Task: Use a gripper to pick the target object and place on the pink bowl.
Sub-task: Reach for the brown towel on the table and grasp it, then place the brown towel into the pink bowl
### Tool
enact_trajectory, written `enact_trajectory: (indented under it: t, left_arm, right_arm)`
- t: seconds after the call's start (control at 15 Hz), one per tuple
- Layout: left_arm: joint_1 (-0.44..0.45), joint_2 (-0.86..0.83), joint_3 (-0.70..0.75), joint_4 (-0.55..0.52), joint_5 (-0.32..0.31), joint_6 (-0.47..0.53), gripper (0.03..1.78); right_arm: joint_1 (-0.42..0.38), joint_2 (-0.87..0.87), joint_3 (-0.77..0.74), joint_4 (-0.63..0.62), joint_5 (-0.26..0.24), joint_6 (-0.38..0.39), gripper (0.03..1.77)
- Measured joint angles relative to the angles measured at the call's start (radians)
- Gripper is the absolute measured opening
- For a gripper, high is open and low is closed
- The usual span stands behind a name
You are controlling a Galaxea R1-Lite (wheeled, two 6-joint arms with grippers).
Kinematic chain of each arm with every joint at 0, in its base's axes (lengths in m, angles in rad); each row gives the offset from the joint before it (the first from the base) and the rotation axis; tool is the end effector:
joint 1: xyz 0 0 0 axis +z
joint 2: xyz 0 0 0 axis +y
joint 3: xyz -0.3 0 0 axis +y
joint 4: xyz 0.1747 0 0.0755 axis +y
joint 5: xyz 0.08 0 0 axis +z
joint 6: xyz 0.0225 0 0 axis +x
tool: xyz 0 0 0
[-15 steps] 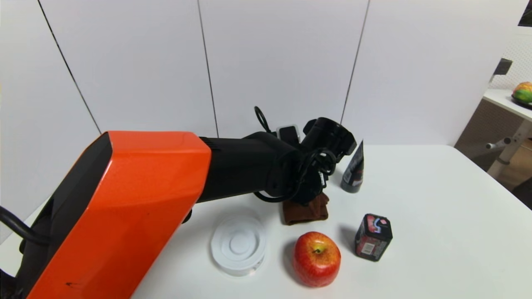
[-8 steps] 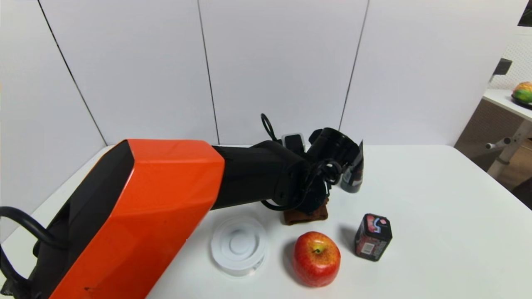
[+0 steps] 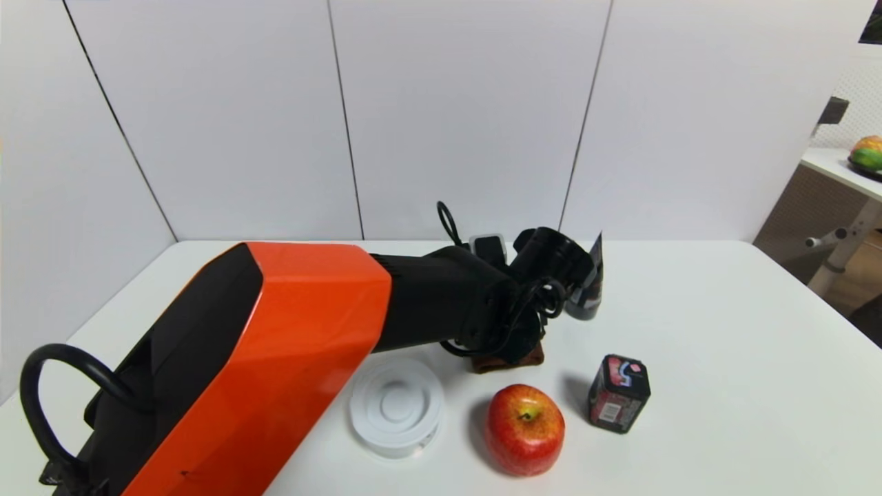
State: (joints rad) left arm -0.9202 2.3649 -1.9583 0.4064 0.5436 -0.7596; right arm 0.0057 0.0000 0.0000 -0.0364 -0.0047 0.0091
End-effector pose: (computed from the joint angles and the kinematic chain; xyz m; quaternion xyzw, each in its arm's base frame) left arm 0.2954 -0.3689 0.1384 -0.0891 0.3369 -0.0506 0.9359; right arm -0.0229 -0.0002 0.0792 0.0046 -0.0182 0.0006 0.9998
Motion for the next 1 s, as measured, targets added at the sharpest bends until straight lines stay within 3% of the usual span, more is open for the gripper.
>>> enact_trajectory:
  t: [0.2,0.53,0.6,1.0]
  left_arm:
    - [0.001,0.014,-0.002,-0.003,-0.014,0.003,1.20]
    - [0.001,0.026,-0.003,-0.008,-0.015,0.013,0.65]
    - [0.004,0.025,-0.003,-0.009,-0.014,0.028,0.30]
    - [0.049,-0.073,0.000,0.001,-0.017,0.198,0.25]
  right_arm:
    - [0.000,0.000,0.000,0.000,0.000,0.000,1.71]
    - [0.000,0.000,0.000,0.000,0.000,0.000,1.71]
    - [0.000,0.000,0.000,0.000,0.000,0.000,1.71]
    - [0.000,0.000,0.000,0.000,0.000,0.000,1.71]
